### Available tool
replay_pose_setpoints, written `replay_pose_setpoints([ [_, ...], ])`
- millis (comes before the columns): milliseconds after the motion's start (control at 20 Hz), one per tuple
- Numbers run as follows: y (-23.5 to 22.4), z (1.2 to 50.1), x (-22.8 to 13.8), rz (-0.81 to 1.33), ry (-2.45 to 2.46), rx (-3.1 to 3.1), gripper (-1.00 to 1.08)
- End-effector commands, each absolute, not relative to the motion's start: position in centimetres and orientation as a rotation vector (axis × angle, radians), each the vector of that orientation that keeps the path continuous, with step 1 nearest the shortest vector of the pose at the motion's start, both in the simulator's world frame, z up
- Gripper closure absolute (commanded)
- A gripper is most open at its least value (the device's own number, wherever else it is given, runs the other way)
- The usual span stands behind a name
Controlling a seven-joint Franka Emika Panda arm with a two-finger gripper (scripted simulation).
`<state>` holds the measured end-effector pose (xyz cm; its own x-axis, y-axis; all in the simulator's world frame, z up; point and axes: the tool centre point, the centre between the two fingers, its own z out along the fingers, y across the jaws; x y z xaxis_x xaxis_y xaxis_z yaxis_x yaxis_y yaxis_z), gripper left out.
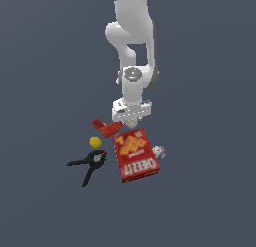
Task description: Pick up a designated object from a clutter of objects.
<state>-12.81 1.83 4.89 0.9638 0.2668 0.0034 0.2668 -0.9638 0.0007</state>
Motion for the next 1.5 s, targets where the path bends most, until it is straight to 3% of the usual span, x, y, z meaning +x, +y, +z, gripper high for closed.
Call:
replay_pose_setpoints([
  [0, 1.8, 5.0, -12.8, 0.005, 0.423, 3.113, 1.08],
  [600, 2.2, 8.9, -12.4, 0.005, 0.423, 3.113, 1.08],
  [1450, 3.4, 22.2, -11.0, 0.003, 0.423, 3.113, 1.08],
])
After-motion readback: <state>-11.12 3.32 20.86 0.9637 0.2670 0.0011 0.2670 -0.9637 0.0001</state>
